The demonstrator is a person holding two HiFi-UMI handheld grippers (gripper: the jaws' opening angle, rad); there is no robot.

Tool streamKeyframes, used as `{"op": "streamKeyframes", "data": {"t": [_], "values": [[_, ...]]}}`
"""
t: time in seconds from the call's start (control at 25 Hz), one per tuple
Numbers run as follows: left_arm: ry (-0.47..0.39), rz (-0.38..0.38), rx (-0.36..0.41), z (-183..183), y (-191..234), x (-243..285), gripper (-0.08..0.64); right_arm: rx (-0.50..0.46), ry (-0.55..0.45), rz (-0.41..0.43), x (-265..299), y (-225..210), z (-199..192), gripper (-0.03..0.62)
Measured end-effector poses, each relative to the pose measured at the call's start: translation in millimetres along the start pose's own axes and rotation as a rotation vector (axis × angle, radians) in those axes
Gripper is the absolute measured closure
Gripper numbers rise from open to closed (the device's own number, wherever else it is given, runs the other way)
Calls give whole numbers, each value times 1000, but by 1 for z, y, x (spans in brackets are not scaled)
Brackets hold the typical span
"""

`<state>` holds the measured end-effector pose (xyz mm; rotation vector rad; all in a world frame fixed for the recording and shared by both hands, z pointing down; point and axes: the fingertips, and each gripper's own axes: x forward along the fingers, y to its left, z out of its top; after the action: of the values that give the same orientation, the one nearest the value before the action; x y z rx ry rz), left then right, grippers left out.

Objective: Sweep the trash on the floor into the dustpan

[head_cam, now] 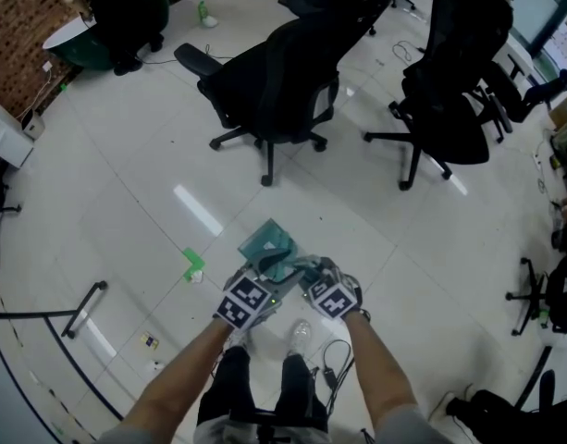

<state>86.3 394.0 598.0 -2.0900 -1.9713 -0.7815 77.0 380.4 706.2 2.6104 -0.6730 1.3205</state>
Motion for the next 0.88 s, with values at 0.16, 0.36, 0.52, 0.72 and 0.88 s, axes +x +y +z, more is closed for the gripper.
{"op": "streamKeyframes", "data": {"t": [0.16,0.36,0.52,0.72,0.88], "values": [[5,-15,59,9,-4,13,385,-7,-8,9,-1,3,0,483],[4,-73,140,17,-12,25,424,-12,-10,-3,-3,0,-3,485],[23,-98,193,17,-13,28,466,-26,-2,-27,-4,-5,-8,488],[34,-118,215,19,-18,27,474,-41,-21,-20,-11,-3,-8,492],[23,-134,193,26,-20,19,474,-73,-31,-6,-21,2,-2,494]]}}
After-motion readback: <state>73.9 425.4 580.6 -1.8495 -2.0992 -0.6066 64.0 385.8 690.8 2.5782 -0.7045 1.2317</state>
